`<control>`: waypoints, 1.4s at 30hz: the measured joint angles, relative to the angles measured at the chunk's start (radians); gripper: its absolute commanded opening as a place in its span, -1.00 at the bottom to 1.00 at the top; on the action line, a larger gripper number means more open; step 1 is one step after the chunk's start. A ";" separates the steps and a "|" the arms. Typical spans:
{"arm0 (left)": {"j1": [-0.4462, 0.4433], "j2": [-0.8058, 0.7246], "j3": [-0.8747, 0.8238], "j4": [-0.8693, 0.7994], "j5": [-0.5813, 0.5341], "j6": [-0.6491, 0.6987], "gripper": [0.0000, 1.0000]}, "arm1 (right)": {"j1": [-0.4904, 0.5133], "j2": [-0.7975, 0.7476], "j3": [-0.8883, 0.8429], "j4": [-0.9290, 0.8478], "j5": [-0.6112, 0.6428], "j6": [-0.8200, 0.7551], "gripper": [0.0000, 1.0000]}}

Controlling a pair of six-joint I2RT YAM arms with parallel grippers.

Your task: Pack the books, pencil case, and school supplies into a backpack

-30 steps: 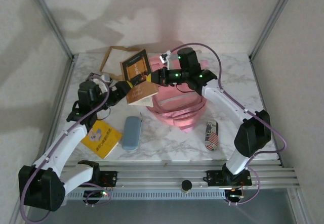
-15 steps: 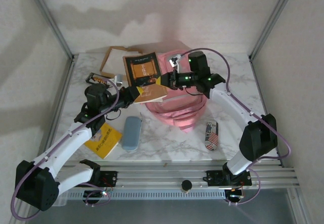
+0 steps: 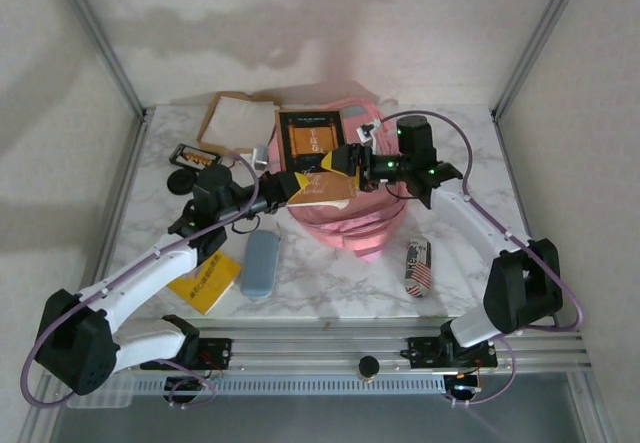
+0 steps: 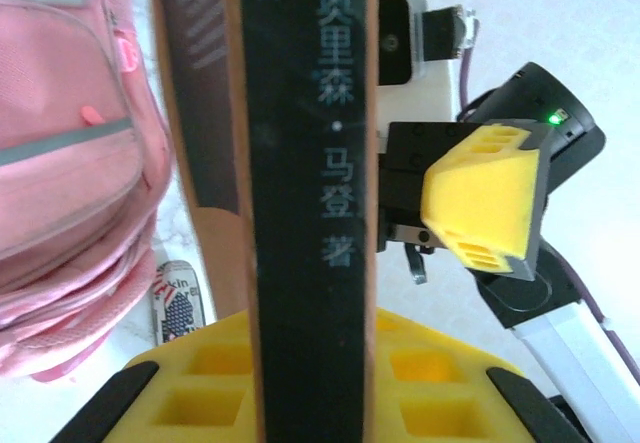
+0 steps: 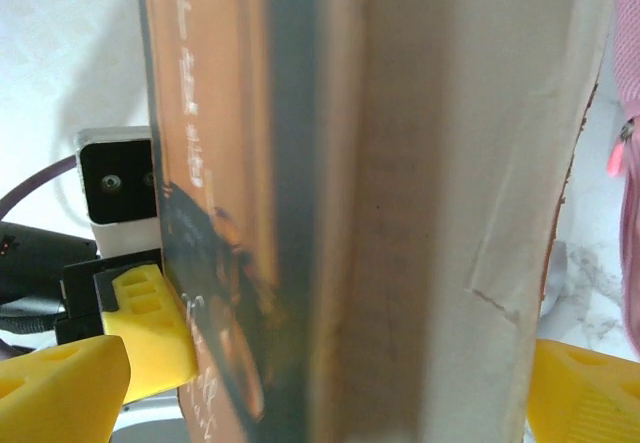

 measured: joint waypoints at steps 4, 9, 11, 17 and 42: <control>-0.019 0.021 0.012 0.010 -0.007 -0.006 -1.00 | -0.008 -0.024 -0.050 0.065 -0.029 0.053 0.80; -0.021 0.039 0.016 0.018 -0.027 -0.011 -1.00 | -0.058 -0.107 -0.070 0.076 -0.028 0.076 0.96; -0.024 0.044 0.016 0.047 -0.031 -0.027 -1.00 | -0.078 -0.130 -0.074 0.056 -0.025 0.055 0.97; -0.044 0.049 0.047 0.067 -0.035 -0.044 -1.00 | -0.138 -0.143 -0.156 0.041 -0.032 0.058 0.98; -0.093 0.124 0.094 -0.003 -0.111 0.042 -1.00 | -0.139 -0.241 -0.195 0.202 -0.106 0.237 -0.12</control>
